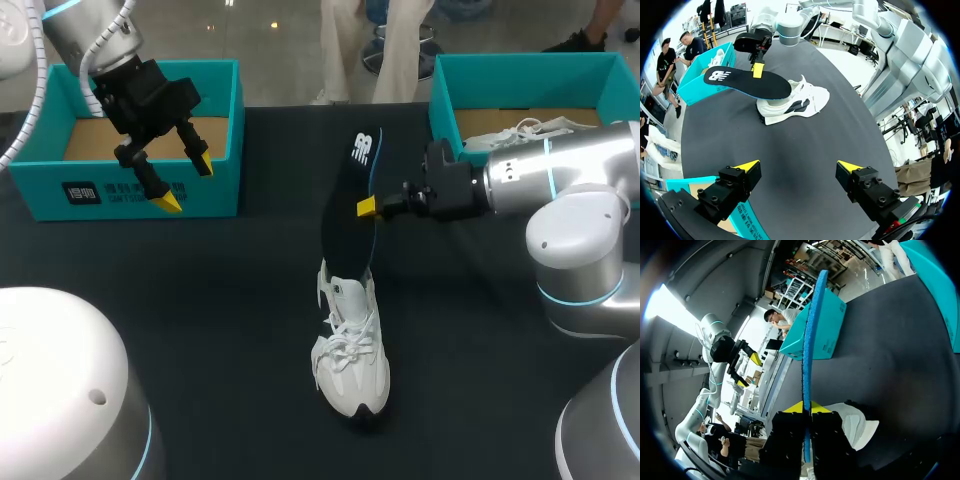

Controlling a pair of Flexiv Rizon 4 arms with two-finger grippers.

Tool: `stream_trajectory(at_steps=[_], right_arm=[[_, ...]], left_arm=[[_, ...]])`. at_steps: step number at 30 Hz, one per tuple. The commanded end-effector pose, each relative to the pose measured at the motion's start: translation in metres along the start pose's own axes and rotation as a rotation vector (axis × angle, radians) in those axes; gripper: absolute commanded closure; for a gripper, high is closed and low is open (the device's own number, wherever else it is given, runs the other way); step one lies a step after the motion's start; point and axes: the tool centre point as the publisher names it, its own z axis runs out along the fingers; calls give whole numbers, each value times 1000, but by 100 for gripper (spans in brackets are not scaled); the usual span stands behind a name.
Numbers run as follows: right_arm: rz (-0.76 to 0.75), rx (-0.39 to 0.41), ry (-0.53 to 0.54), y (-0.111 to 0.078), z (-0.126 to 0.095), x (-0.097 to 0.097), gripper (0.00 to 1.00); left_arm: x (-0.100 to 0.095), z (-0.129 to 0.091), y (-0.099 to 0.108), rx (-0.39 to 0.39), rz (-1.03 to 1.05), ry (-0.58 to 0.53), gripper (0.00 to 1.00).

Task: Take the shoe out of the shoebox, open the shoe tongue, remove and reinsert the insole, then place the shoe into the shoebox

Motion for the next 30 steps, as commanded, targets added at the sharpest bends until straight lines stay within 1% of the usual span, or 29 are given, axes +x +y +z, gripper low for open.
stream_trajectory(at_steps=[1, 14, 19, 24, 26, 30], right_arm=[[2, 2, -7, 0, 2, 1, 100], [2, 2, -7, 0, 2, 1, 100], [-38, -59, -13, -1, -1, 2, 100], [-65, -81, -2, -1, 0, 3, 100], [-68, -78, -4, -2, 1, 2, 100], [-103, -110, 13, -2, 3, 0, 100]], left_arm=[[0, -1, 0, -3, 0, 1, 0], [0, -1, 0, -3, 0, 1, 0], [0, -1, 0, -3, 0, 1, 0], [0, -1, 0, -3, 0, 1, 0], [0, -1, 0, -3, 0, 1, 0], [0, -1, 0, -3, 0, 1, 0]])
